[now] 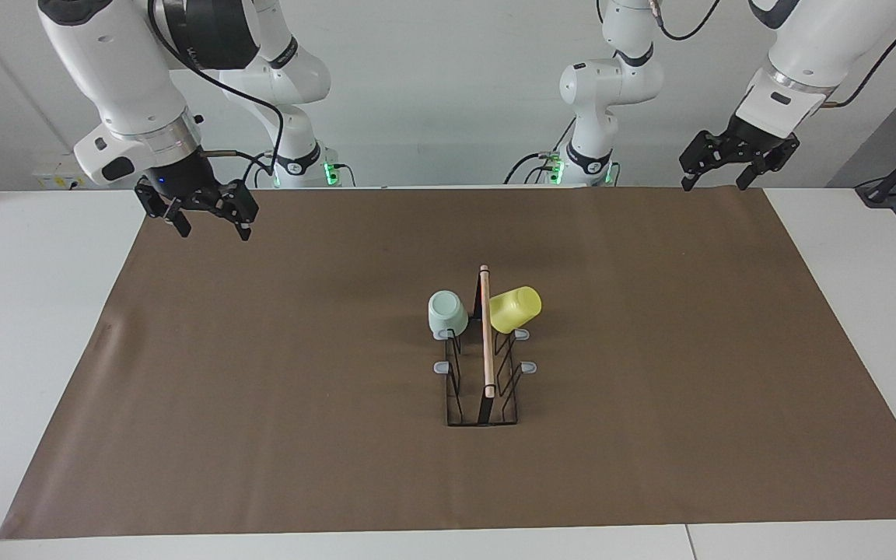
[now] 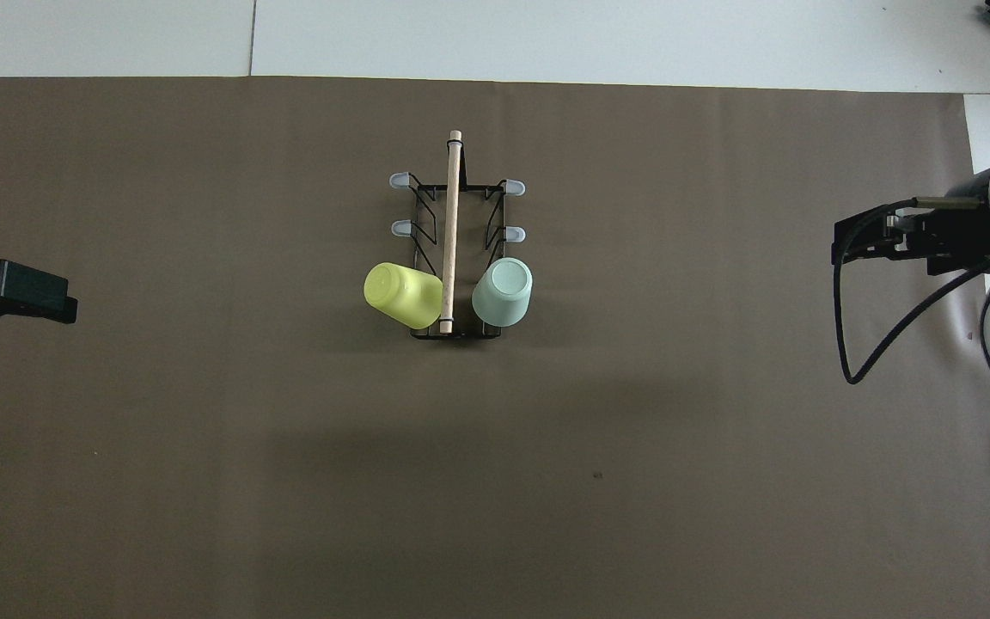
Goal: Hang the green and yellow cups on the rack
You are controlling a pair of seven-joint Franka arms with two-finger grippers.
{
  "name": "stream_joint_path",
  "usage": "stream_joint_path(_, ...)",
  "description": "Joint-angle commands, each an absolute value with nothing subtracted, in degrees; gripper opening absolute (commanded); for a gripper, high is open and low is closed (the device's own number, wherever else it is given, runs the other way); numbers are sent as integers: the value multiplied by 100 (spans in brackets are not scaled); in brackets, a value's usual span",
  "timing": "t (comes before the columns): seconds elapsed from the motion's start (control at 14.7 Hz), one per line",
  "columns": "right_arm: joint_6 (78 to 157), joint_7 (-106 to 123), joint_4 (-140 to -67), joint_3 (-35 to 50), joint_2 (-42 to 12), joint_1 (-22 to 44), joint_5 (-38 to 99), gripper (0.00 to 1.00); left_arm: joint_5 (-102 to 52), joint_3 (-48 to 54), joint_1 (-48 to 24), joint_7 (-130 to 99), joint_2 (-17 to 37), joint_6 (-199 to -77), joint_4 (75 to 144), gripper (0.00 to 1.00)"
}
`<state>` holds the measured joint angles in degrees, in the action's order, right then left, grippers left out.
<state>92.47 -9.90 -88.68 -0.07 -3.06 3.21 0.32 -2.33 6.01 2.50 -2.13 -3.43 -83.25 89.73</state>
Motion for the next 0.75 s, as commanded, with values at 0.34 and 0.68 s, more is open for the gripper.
stream_joint_path(0.34, 9307, -1090, -8833, -18, -343, 316, -9, 100, -202, 615, 325, -114, -492, -8358, 9097, 100)
stream_joint_path(0.68, 9299, -1081, -8824, -53, -343, 308, 0, 100, -202, 624, 299, -114, -501, -8367, 9114, 100)
